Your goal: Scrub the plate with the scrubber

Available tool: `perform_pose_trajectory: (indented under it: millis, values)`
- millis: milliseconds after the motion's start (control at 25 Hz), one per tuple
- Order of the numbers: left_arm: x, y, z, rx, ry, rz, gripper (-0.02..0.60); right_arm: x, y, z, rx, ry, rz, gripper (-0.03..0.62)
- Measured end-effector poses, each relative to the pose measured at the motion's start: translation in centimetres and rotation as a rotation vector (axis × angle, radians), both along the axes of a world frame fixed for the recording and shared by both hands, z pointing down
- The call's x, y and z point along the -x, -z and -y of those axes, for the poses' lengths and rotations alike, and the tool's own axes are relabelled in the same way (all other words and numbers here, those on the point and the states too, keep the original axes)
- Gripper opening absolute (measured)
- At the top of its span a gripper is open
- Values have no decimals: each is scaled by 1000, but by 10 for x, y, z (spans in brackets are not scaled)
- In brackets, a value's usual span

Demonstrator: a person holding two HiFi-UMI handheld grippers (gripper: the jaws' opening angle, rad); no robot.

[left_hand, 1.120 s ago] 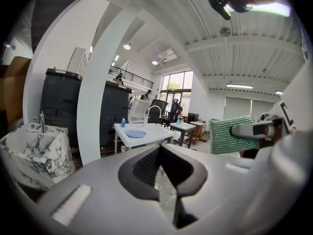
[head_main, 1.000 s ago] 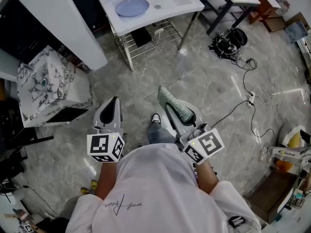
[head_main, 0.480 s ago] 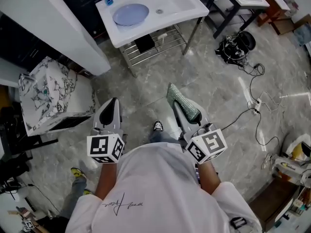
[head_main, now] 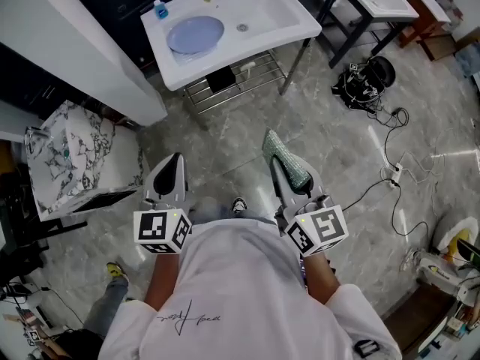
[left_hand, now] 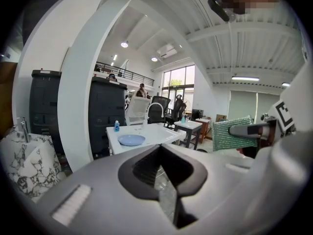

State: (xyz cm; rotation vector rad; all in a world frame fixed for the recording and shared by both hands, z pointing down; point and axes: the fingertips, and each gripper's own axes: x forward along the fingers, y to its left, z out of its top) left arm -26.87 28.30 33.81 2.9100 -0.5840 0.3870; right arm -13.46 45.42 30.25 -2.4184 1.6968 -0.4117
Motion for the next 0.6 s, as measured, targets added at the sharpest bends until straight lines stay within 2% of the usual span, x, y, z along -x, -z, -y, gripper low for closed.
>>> perform_pose_trajectory:
  millis: [160, 360, 600]
  values:
    - [-14, 3, 4, -2, -3, -11, 54, -11, 1, 6, 3, -7, -34, 61]
    - [-29, -3, 18, 18, 8, -21, 54, -16, 3, 25, 4, 54, -54, 63]
    - [-55, -11, 52, 39, 26, -38, 54, -39, -1, 63, 43, 66, -82, 63]
